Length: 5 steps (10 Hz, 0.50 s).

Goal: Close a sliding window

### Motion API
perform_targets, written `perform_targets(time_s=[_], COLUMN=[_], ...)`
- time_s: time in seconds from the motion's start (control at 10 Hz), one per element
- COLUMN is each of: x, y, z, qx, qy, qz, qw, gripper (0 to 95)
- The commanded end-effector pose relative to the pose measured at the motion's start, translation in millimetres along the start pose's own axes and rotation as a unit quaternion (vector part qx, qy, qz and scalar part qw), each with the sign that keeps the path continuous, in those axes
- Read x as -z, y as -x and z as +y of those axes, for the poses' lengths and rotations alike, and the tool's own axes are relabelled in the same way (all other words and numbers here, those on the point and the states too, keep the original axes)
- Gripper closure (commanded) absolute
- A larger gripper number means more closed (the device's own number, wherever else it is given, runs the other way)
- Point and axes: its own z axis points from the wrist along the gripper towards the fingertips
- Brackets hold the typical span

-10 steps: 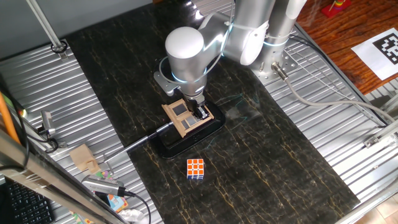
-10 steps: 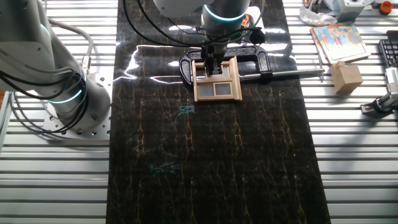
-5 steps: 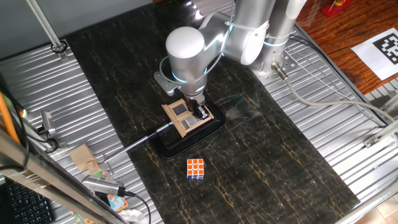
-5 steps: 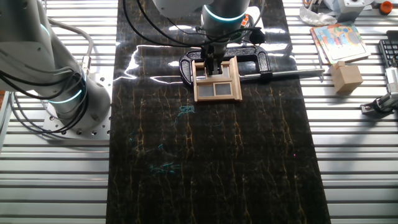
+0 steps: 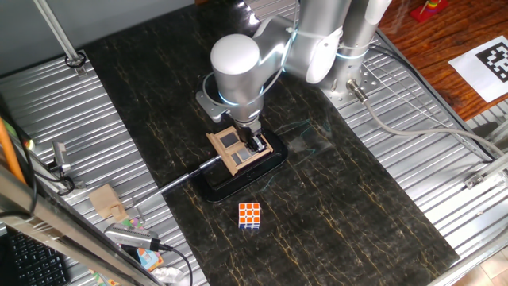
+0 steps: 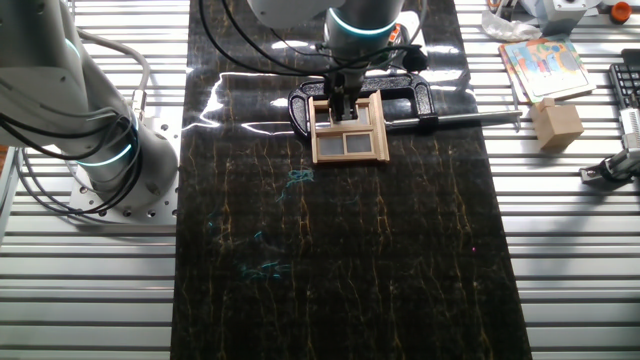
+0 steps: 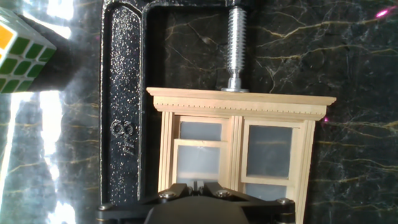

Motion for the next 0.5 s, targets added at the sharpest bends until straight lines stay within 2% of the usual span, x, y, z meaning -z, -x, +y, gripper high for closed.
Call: perform_targets(time_s=[0.1, 0.5], x=[-0.3, -0.7], y=[-0.6, -2.6], z=[0.1, 0.6], qx=[0.000, 0.000], qy=[0.000, 0.000], qz=[0.001, 0.002], qw=[1.0000, 1.0000], gripper=[95.0, 95.0])
